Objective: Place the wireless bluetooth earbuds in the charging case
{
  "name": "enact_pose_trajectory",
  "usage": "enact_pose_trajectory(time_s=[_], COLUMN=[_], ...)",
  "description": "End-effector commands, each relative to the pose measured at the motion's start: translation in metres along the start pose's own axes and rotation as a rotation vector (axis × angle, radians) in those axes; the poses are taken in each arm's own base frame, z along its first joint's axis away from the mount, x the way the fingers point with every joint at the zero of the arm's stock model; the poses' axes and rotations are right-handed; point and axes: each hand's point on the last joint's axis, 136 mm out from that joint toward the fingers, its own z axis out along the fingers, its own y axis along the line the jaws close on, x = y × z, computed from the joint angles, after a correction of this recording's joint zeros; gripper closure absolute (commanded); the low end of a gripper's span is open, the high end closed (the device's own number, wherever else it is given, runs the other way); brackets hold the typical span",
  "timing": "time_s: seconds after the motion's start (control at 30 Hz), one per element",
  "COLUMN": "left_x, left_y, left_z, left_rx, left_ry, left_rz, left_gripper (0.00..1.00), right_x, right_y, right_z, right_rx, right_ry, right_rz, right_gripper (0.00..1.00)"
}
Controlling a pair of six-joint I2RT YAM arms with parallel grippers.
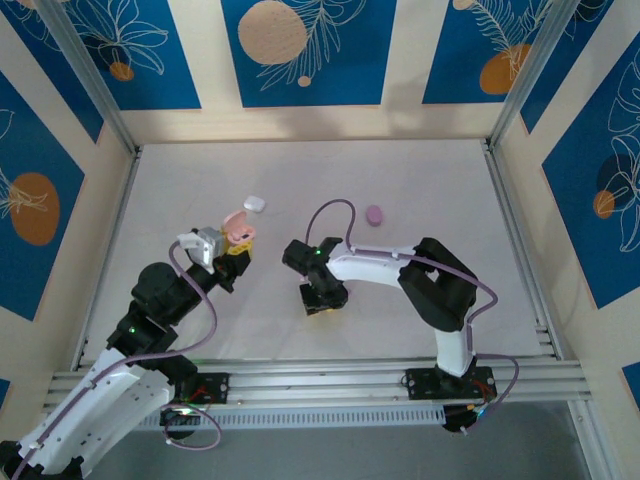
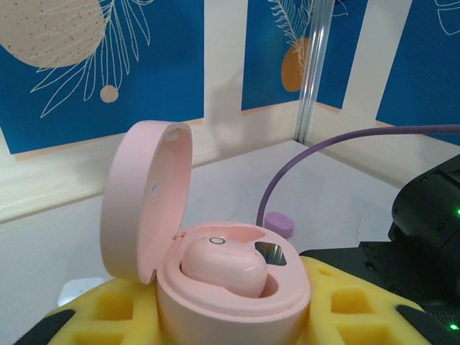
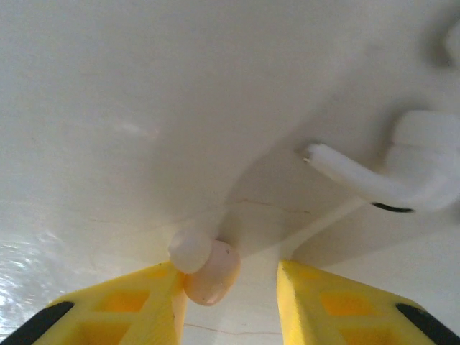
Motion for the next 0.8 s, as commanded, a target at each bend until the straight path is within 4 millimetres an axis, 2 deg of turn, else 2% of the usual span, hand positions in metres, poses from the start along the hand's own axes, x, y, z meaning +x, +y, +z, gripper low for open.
enact_pose_trajectory(time_s=[0.0, 0.27, 0.5, 0.63, 0.77], left_x=[-0.022, -0.019, -0.017, -0.018, -0.017], left_y=[-0.003, -0.004, -0.004, -0.004, -0.004], left_z=[-0.002, 0.000, 0.001, 0.002, 0.003], left_rx=[0.020, 0.028, 0.026, 0.028, 0.030], left_ry=[-0.063, -0.062, -0.060, -0.060, -0.060], left_rz=[-0.005, -0.013, -0.015, -0.016, -0.018], left_gripper=[0.72, 0.72, 0.72, 0.72, 0.72], right_x=[0.009, 0.006, 0.001, -0.002, 0.000], right_y=[-0.023, -0.035, -0.053, -0.042, -0.019], right_z=[-0.010, -0.015, -0.018, -0.022, -0.027], right_rx=[0.070, 0.085, 0.093, 0.001, -0.146], right_ry=[-0.008, -0.029, -0.049, -0.054, -0.040], right_rz=[-0.006, -0.044, 0.015, 0.049, 0.126], right_gripper=[0.62, 0.63, 0.64, 0.64, 0.63])
